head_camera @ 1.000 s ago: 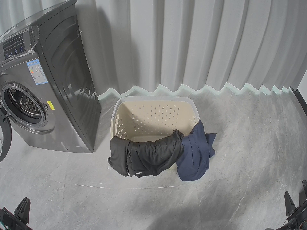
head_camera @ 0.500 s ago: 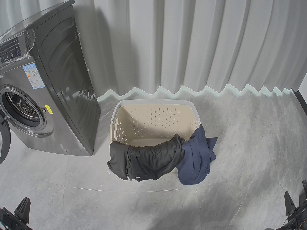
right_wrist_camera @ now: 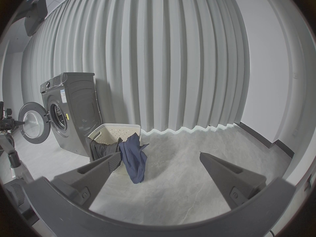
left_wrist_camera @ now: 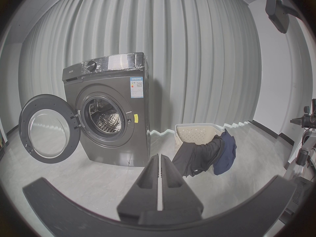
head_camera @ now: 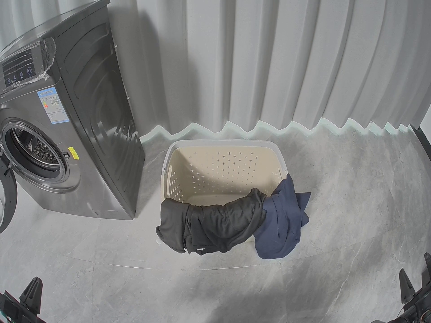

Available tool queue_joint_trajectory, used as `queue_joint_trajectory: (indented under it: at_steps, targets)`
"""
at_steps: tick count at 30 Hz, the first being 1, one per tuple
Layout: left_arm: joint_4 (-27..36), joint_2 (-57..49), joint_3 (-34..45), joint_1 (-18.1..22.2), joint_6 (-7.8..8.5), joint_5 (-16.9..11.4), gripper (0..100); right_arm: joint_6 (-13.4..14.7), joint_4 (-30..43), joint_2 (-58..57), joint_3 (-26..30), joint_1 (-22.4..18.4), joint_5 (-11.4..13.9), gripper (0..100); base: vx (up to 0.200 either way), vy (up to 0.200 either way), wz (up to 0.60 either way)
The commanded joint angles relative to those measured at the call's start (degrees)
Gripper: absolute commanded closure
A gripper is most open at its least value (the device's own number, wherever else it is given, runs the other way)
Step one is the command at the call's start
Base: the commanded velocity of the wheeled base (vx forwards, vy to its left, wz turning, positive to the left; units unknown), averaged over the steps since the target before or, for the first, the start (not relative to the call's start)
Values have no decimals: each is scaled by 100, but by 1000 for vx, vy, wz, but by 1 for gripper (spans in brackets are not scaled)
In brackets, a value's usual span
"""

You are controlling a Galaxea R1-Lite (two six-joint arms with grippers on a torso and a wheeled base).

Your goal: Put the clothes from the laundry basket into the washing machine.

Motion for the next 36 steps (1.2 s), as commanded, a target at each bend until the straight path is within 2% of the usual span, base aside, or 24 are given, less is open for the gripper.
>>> queue_joint_trajectory:
  at_steps: [1,10,13,15,18,21,24,25,26,29,34,36]
  targets:
    - [0,-101,92,0,-4,1,100,-2,-1,-93,92,2,0,0,0,0,0]
    - [0,-101,92,0,-13,1,100,60,8,-93,92,-6,27,0,0,0,0]
    - [0,-101,92,0,-13,1,100,51,8,-93,101,-15,36,0,200,0,0]
    - [0,-101,92,0,-13,1,100,25,-142,-93,92,-15,-70,0,200,0,0]
    - [0,-101,92,0,-4,1,100,-28,-722,-93,-171,-15,-158,0,67,0,0]
    - [0,-101,92,0,5,1,100,-37,-388,-66,-444,20,0,0,0,0,0]
    - [0,-101,92,0,31,1,100,51,333,452,-540,169,282,0,0,0,0]
    - [0,-101,92,0,31,1,100,51,333,452,-540,169,282,0,0,0,0]
    - [0,-101,92,0,31,1,100,148,465,936,-549,292,334,0,0,0,0]
    - [0,-101,92,0,31,1,100,156,421,1683,-584,380,317,0,0,0,0]
    - [0,-101,92,0,31,1,100,156,-414,3194,-778,389,334,0,0,0,0]
    - [0,-101,92,0,22,1,100,174,-985,3792,-769,398,352,0,0,0,0]
